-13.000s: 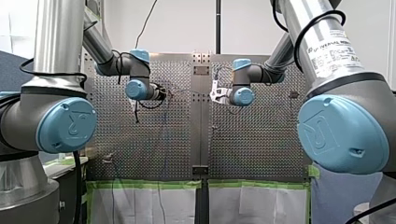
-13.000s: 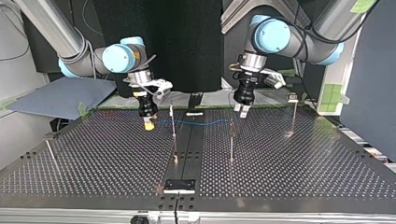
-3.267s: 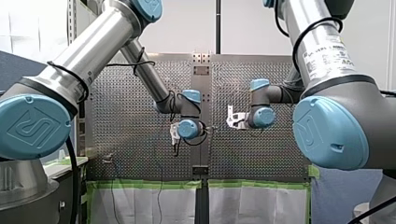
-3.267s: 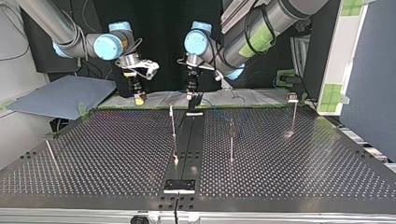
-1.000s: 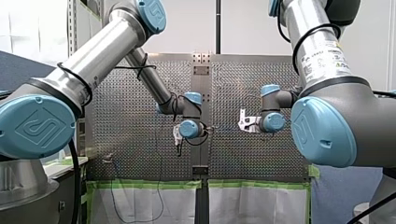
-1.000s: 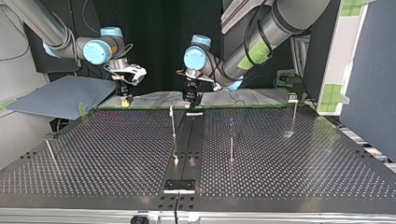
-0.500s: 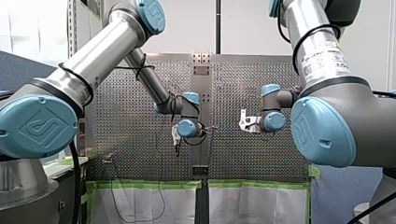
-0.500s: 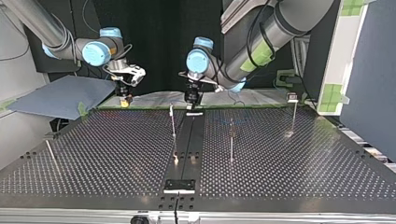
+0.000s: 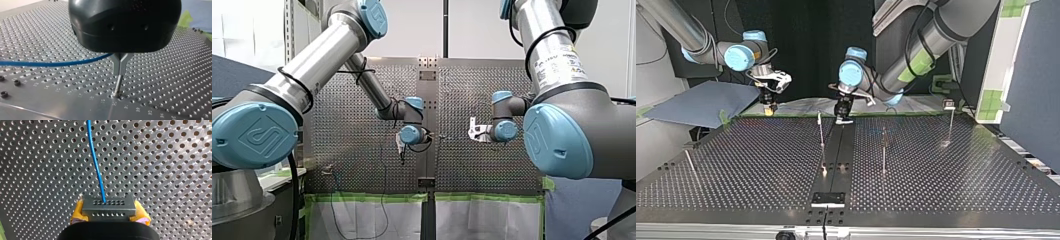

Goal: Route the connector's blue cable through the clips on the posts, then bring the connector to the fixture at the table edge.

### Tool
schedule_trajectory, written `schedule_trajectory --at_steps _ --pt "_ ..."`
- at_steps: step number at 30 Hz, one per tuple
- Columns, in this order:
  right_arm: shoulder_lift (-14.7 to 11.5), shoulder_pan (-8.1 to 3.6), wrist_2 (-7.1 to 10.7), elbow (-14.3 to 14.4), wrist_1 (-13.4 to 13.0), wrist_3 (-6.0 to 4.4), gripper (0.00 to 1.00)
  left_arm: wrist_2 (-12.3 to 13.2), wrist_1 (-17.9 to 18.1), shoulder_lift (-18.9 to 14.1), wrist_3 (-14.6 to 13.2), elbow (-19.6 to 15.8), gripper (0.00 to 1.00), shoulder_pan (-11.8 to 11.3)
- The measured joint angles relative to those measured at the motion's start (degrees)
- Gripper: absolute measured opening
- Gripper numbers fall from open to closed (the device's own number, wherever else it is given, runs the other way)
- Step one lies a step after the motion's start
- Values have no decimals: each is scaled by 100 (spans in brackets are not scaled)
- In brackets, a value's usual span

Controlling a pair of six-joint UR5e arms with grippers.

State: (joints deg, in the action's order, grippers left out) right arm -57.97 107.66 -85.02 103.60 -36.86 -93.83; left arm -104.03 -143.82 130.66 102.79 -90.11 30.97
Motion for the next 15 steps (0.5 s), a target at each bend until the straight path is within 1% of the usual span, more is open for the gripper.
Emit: schedule_trajectory --at_steps 5,15 --pt "8 -6 -3 -12 -21 -10 0 75 -34 4 16 19 0 -70" --pt "24 20 -6 -46 -24 -11 0 192 -136 3 51 36 0 -165"
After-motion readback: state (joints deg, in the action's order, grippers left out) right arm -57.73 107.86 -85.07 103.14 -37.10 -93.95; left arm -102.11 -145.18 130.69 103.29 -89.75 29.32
